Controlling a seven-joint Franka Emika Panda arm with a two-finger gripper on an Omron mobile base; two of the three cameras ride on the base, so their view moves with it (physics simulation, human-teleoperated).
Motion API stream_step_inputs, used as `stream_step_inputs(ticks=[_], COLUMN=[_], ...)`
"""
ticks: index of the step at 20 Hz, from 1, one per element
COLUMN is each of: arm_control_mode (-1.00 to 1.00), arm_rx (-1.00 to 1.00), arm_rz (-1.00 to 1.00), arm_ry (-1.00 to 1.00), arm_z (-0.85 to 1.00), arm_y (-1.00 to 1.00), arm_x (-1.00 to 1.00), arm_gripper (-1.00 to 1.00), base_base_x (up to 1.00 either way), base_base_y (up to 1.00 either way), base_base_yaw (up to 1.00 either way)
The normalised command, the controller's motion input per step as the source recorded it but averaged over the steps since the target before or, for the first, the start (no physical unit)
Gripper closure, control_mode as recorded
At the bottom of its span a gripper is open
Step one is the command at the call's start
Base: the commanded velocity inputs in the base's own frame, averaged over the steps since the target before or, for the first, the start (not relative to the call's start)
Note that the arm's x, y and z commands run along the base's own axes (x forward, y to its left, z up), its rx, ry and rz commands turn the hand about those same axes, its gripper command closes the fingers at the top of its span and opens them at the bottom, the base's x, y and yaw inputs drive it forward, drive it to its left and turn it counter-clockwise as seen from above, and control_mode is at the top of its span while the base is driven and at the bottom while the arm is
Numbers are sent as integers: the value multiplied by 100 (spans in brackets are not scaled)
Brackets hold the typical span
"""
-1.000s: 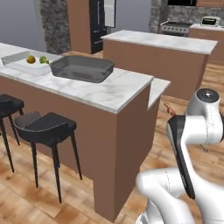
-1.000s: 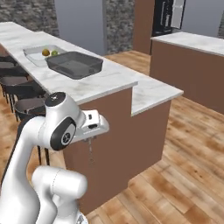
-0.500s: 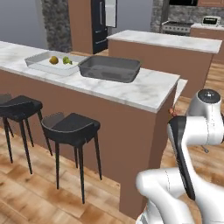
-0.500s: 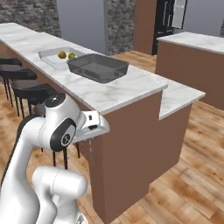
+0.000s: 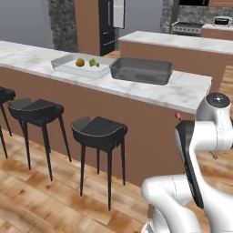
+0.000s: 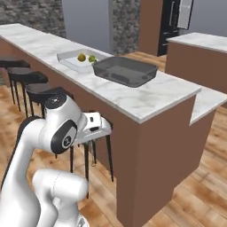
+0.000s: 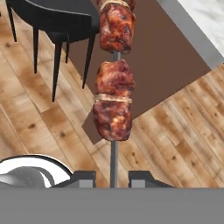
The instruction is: Place the cold items (broccoli and squash) from the fridge in one tupperware on the dining counter. Place the warm items (hot dog and kebab skewer) in the stove area in another tupperware.
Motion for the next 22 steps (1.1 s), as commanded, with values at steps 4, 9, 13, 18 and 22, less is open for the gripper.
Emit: stream_step_inputs(ticks=[4, 9, 13, 18, 22], arm_control_mode=[100, 100, 100, 100, 100], arm_rx=[0, 0, 0, 0, 0], arm_rz=[0, 0, 0, 0, 0], arm_ry=[0, 0, 0, 0, 0], arm_z=[0, 0, 0, 0, 0], arm_y=[0, 0, 0, 0, 0], arm_x=[0, 0, 0, 0, 0], arm_gripper=[100, 100, 100, 100, 100], base_base_x=[36, 33, 32, 38, 42], base_base_y=[61, 44, 28, 39, 40], base_base_yaw=[-20, -35, -31, -24, -21])
